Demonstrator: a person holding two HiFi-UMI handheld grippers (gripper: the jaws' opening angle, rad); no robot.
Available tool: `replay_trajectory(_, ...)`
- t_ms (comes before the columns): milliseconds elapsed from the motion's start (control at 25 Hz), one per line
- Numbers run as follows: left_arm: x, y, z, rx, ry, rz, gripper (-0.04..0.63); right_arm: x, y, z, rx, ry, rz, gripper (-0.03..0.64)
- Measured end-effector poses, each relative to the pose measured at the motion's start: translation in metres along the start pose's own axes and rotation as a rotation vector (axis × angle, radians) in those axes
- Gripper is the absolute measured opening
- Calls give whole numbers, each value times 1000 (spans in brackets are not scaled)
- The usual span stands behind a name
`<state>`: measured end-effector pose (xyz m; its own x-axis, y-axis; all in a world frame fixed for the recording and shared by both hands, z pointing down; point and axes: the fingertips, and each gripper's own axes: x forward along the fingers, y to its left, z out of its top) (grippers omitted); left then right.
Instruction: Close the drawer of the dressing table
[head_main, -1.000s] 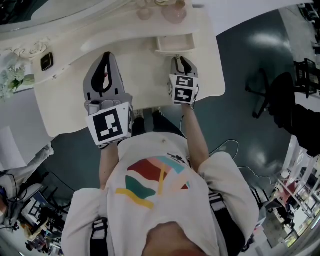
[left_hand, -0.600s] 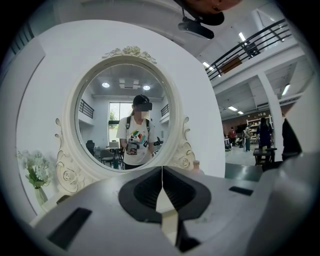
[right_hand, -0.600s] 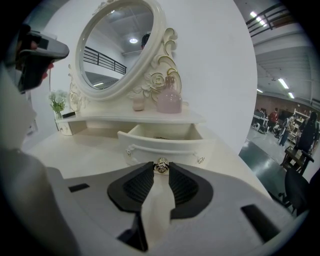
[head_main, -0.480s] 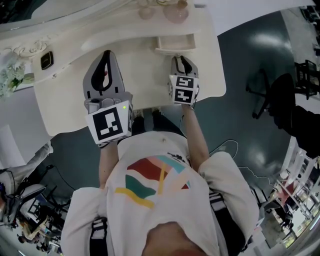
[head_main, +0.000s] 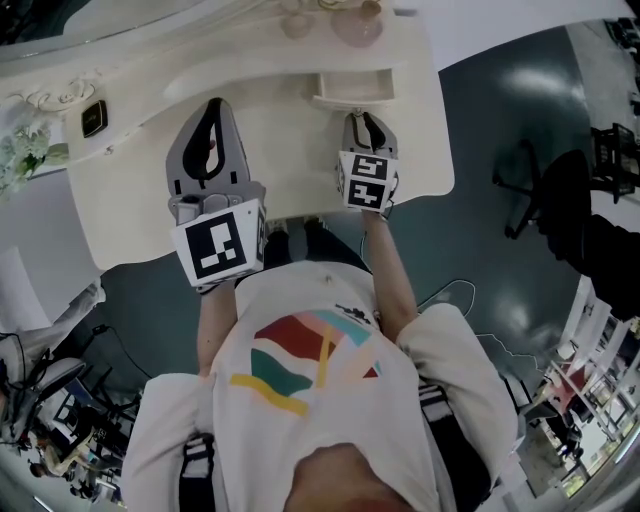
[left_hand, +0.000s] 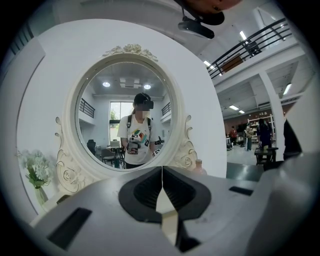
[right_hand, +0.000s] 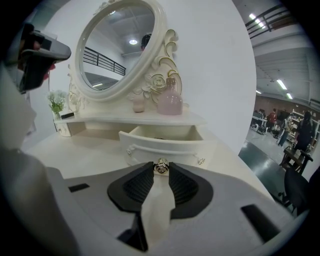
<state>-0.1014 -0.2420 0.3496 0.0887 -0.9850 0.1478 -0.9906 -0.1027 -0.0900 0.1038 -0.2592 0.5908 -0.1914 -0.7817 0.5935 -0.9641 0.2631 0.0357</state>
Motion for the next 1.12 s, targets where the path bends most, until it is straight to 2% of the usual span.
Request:
replay_trajectory(600, 5, 6, -5, -2, 13, 10, 6, -2, -1, 5, 3, -25, -33, 83)
replay_trajectory(880, 6, 9, -8, 0, 18, 9, 6, 5, -17, 21, -7, -50, -88, 77)
replay_trajectory(1120, 11, 10, -8, -5, 21, 8, 6, 16, -12, 29, -25, -21, -59, 75)
